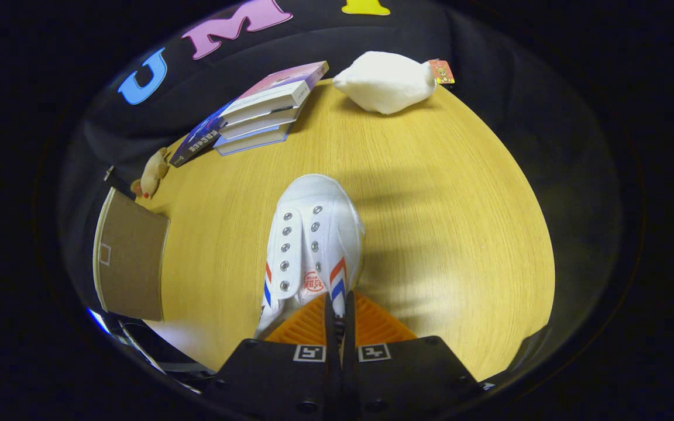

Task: Open the storage box then place both shoes into the box .Put the left shoe in first, then the right shoe, with the right side of both shoes facing outward in a uniform manner.

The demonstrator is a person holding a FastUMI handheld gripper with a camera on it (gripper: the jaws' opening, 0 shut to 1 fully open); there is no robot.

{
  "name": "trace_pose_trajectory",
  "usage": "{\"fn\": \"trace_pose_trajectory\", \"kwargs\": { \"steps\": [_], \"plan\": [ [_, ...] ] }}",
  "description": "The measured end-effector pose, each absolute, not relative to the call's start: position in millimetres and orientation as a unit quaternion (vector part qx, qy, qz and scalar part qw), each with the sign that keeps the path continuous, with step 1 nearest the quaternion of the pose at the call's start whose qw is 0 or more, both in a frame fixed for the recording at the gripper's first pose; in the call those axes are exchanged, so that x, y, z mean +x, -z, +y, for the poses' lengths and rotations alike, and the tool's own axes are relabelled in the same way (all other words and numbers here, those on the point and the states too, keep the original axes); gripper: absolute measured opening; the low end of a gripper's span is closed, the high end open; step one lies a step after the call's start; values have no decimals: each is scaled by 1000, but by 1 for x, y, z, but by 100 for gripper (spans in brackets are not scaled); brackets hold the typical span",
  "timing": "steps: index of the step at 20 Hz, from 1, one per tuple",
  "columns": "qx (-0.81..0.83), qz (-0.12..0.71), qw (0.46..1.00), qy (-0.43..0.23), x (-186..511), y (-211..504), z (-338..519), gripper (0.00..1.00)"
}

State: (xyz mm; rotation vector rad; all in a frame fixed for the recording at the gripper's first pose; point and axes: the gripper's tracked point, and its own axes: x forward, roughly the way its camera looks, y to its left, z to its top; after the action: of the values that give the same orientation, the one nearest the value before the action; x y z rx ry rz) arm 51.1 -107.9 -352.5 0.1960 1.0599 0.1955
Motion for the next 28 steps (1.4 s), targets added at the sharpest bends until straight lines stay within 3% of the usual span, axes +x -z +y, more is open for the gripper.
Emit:
{"fn": "trace_pose_trajectory", "kwargs": {
  "steps": [11,20,28],
  "plan": [
    [128,461,873,-95,23,237,-21,5],
    [155,423,876,-172,15,152,108,5],
    [161,429,858,-233,4,128,216,5]
  ]
}}
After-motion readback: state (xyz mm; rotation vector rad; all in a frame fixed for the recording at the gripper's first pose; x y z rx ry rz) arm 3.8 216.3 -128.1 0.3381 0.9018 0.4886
